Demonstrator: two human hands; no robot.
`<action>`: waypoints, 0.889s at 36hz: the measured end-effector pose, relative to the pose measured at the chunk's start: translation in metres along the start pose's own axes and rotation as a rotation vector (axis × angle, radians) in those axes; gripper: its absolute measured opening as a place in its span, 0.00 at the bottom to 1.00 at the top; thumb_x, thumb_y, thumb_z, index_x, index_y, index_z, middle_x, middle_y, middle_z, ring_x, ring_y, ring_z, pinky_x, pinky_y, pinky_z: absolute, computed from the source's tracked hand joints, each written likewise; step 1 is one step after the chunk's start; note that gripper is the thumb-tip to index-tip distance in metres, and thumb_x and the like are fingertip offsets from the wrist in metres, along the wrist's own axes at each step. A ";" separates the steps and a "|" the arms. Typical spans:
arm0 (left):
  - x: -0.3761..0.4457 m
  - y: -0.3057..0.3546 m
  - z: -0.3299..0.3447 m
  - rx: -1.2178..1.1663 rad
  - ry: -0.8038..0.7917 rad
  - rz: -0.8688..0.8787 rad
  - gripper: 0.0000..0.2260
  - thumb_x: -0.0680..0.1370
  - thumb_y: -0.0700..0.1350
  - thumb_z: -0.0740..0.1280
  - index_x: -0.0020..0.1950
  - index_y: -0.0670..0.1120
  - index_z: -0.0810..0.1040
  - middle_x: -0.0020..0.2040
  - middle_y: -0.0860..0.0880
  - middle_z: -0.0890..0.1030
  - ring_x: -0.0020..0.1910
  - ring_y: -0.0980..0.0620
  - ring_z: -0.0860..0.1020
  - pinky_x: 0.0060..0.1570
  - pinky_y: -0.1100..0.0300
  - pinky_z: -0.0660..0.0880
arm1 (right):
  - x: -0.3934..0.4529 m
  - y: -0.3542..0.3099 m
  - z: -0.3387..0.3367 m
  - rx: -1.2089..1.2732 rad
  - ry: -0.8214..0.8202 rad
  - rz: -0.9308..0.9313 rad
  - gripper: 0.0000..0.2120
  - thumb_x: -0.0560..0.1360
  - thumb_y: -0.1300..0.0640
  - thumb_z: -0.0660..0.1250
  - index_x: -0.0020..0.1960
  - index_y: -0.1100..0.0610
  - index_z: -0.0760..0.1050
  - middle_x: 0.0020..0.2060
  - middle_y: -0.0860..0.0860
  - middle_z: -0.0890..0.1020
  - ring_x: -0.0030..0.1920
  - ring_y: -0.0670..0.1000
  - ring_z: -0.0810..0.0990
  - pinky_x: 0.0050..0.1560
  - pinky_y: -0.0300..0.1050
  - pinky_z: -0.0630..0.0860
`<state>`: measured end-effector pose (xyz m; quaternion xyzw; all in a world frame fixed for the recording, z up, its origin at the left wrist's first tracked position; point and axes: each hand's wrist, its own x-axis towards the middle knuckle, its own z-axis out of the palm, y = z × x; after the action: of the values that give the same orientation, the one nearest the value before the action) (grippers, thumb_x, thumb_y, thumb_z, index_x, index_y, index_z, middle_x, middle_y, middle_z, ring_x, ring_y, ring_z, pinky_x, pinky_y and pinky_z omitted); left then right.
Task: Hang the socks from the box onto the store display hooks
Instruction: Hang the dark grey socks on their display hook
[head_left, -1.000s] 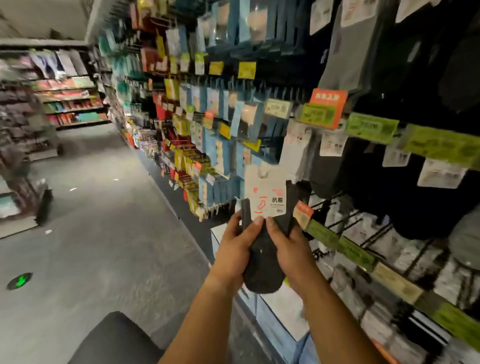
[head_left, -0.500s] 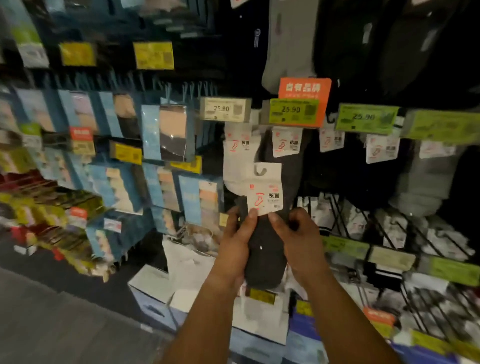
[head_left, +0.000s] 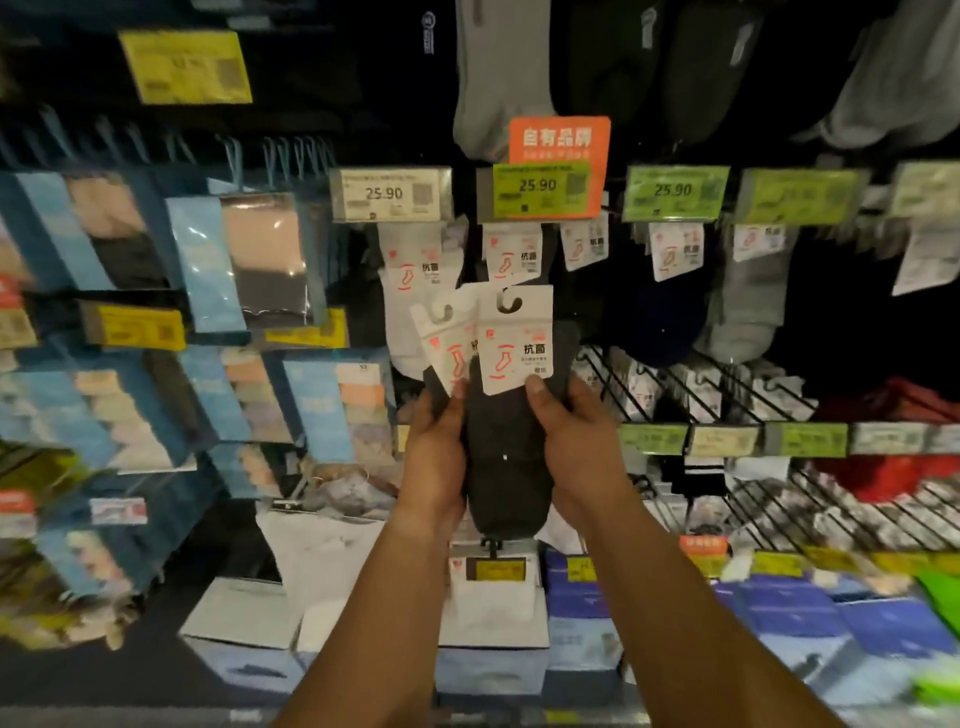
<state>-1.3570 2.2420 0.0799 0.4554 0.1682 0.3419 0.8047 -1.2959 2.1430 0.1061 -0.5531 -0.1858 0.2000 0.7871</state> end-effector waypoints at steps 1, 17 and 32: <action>0.003 0.001 -0.005 0.023 0.008 0.019 0.13 0.84 0.44 0.62 0.68 0.51 0.77 0.63 0.46 0.83 0.64 0.45 0.80 0.66 0.43 0.75 | 0.003 -0.003 0.001 0.030 0.015 0.005 0.10 0.81 0.58 0.65 0.60 0.52 0.79 0.53 0.50 0.86 0.55 0.52 0.84 0.60 0.56 0.79; 0.024 0.009 -0.043 0.123 0.067 0.009 0.15 0.83 0.46 0.64 0.70 0.53 0.75 0.61 0.52 0.84 0.61 0.50 0.82 0.59 0.48 0.79 | 0.039 -0.046 0.018 0.070 -0.028 -0.012 0.12 0.81 0.60 0.64 0.63 0.54 0.78 0.55 0.52 0.85 0.55 0.53 0.84 0.57 0.55 0.80; 0.028 0.007 -0.042 0.172 0.098 -0.030 0.13 0.83 0.46 0.65 0.67 0.55 0.77 0.60 0.52 0.84 0.61 0.49 0.82 0.63 0.43 0.78 | 0.054 -0.053 0.017 0.062 -0.056 -0.044 0.09 0.81 0.60 0.64 0.57 0.52 0.80 0.53 0.52 0.86 0.54 0.53 0.84 0.58 0.56 0.80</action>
<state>-1.3651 2.2902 0.0647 0.5028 0.2427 0.3359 0.7586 -1.2530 2.1689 0.1653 -0.5184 -0.2135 0.2034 0.8027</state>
